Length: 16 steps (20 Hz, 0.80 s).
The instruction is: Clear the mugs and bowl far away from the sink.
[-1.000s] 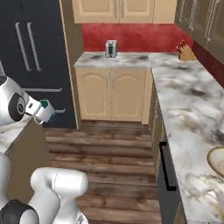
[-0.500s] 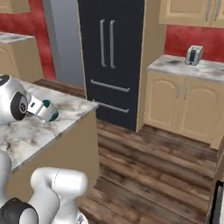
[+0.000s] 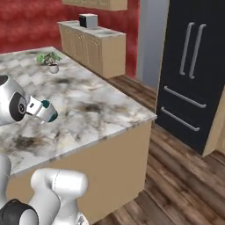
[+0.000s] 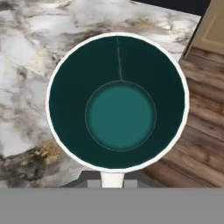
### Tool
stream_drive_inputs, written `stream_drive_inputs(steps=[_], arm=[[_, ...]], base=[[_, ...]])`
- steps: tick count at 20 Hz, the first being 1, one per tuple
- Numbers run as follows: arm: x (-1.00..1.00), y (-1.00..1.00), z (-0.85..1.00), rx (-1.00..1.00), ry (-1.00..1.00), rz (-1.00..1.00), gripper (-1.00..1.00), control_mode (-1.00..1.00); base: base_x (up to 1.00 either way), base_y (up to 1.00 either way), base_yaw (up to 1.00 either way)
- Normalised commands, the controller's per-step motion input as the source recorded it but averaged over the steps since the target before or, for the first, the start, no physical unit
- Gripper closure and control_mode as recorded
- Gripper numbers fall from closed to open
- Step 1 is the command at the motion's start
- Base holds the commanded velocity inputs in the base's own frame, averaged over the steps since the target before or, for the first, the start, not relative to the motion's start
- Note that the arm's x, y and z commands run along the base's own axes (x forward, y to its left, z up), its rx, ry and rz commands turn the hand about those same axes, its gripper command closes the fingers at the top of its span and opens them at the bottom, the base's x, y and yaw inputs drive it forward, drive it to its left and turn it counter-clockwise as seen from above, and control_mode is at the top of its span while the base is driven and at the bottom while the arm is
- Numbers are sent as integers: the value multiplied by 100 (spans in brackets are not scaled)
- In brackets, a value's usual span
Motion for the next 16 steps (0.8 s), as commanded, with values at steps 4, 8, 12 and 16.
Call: stream_drive_inputs(steps=[4, 8, 12, 16], arm=[[0, 0, 0, 0, 0, 0, 100, 100], [0, 0, 0, 0, 0, 0, 100, 100], [0, 0, 0, 0, 0, 0, 100, 100], [38, 0, -36, 0, 20, 34, 100, -100]], base=[[6, 0, 73], [27, 0, 64], [21, 0, 59], [6, 0, 14]])
